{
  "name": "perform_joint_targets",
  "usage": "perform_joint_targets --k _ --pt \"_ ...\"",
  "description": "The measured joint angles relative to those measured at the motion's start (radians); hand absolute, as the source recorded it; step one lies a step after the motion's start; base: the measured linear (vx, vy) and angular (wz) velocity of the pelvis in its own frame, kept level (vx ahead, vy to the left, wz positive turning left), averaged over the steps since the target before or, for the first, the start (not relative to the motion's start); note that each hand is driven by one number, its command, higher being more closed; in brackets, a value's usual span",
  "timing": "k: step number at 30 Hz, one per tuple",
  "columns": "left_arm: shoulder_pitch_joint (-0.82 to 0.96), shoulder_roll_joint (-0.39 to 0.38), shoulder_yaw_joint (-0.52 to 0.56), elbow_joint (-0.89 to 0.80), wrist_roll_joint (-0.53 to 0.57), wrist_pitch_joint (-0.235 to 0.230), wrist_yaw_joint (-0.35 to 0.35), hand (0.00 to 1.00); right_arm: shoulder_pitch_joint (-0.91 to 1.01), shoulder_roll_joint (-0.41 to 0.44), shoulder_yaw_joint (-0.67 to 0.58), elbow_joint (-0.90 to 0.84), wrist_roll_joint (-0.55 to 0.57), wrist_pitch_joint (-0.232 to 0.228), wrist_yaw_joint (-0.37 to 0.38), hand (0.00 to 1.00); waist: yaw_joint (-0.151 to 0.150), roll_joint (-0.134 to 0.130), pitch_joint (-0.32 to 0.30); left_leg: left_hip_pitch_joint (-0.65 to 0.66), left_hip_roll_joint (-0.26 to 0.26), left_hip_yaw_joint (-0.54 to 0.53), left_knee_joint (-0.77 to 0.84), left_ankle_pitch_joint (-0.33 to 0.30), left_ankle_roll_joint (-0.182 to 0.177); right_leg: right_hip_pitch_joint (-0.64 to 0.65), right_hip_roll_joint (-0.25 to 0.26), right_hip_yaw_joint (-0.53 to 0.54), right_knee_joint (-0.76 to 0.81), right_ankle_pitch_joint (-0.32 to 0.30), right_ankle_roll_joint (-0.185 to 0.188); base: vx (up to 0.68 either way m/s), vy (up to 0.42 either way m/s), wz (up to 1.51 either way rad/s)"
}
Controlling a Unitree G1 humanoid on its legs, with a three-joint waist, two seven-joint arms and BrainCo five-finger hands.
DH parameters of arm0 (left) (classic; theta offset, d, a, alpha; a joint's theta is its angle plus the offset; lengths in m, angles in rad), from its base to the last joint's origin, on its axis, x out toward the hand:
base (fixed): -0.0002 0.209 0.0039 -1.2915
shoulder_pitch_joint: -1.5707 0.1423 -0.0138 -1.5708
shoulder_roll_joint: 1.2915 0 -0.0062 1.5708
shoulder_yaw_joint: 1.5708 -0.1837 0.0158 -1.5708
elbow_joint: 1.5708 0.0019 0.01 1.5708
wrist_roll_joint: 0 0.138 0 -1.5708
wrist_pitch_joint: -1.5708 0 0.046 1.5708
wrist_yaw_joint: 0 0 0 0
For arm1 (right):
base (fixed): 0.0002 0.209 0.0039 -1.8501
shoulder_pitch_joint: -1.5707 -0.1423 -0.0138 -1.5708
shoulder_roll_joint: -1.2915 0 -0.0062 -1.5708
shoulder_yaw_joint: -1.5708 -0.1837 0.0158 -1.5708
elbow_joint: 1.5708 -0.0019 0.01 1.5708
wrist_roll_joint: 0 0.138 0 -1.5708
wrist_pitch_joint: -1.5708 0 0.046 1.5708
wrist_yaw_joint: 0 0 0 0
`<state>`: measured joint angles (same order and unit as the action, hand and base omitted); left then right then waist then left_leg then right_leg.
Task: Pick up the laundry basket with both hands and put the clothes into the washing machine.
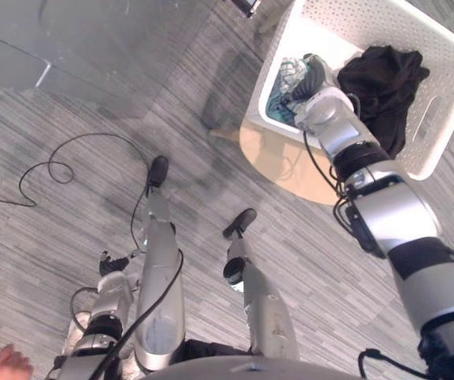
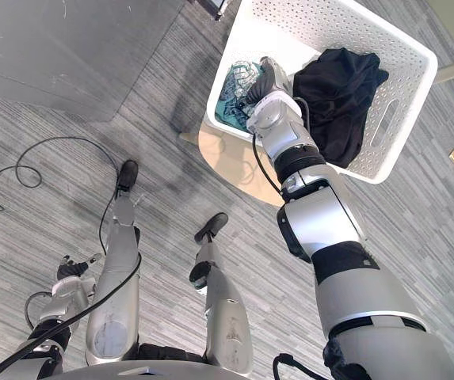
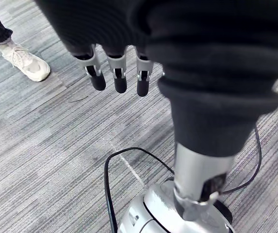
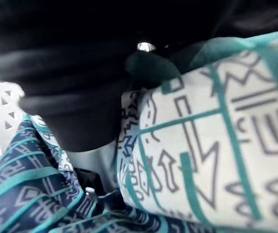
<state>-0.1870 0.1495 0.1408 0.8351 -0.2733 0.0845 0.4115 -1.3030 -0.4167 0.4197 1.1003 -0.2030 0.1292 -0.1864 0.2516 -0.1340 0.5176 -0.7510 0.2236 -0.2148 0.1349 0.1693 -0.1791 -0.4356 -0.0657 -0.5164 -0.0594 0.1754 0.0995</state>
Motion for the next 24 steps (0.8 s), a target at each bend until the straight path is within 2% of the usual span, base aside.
perform_joint_targets --k 5,9,12,18,20,21,24 --pt "0.0 0.0 0.0 0.0 0.0 0.0 0.0 0.0 0.018 0.009 -0.062 -0.023 0.025 0.0 -0.015 1.0 0.001 0.0 0.0 0.0 0.0 0.002 0.0 0.0 0.0 -0.002 0.0 0.003 0.0 0.0 0.0 0.01 0.018 0.0" --pt "-0.003 -0.001 0.0 0.001 -0.014 0.001 0.001 0.0 0.029 0.03 -0.198 -0.03 0.286 -0.025 -0.088 1.0 0.005 0.0 0.0 0.0 0.001 0.006 0.002 0.0 0.0 -0.003 0.0 0.007 -0.002 0.004 -0.002 0.0 0.0 -0.02" --pt "-0.008 -0.001 0.002 0.003 -0.035 0.002 0.002 0.0 0.034 0.047 -0.273 -0.039 0.413 -0.042 -0.122 1.0 0.004 0.0 0.0 0.002 0.002 0.012 0.003 0.0 0.0 -0.003 0.0 0.012 -0.007 0.01 -0.004 0.0 0.006 -0.05" --pt "-0.016 0.002 0.018 0.002 -0.075 0.002 0.004 0.0 0.062 0.095 -0.353 -0.115 0.706 -0.095 -0.133 1.0 -0.008 0.0 0.0 0.008 0.009 0.033 0.019 -0.002 0.001 -0.003 0.002 0.035 -0.014 0.027 -0.007 0.02 0.046 -0.1" --pt "-0.018 0.002 0.024 0.001 -0.083 0.002 0.004 0.0 0.083 0.114 -0.354 -0.17 0.811 -0.134 -0.144 1.0 -0.011 0.0 0.0 0.015 0.013 0.043 0.019 -0.002 0.001 -0.002 0.003 0.044 -0.018 0.034 -0.01 0.01 0.041 -0.11" --pt "-0.018 0.002 0.026 0.001 -0.089 0.002 0.004 0.0 0.085 0.121 -0.354 -0.184 0.834 -0.139 -0.148 1.0 -0.014 0.0 0.0 0.017 0.014 0.046 0.019 -0.002 0.001 -0.001 0.003 0.048 -0.019 0.036 -0.01 0.0 0.041 -0.1" --pt "-0.018 0.003 0.037 -0.016 -0.101 0.002 0.005 0.0 0.102 0.16 -0.354 -0.257 0.985 -0.204 -0.151 1.0 -0.037 0.0 0.0 0.021 0.015 0.051 0.018 -0.003 0.004 -0.002 0.003 0.057 -0.02 0.042 -0.01 0.0 0.043 -0.05"
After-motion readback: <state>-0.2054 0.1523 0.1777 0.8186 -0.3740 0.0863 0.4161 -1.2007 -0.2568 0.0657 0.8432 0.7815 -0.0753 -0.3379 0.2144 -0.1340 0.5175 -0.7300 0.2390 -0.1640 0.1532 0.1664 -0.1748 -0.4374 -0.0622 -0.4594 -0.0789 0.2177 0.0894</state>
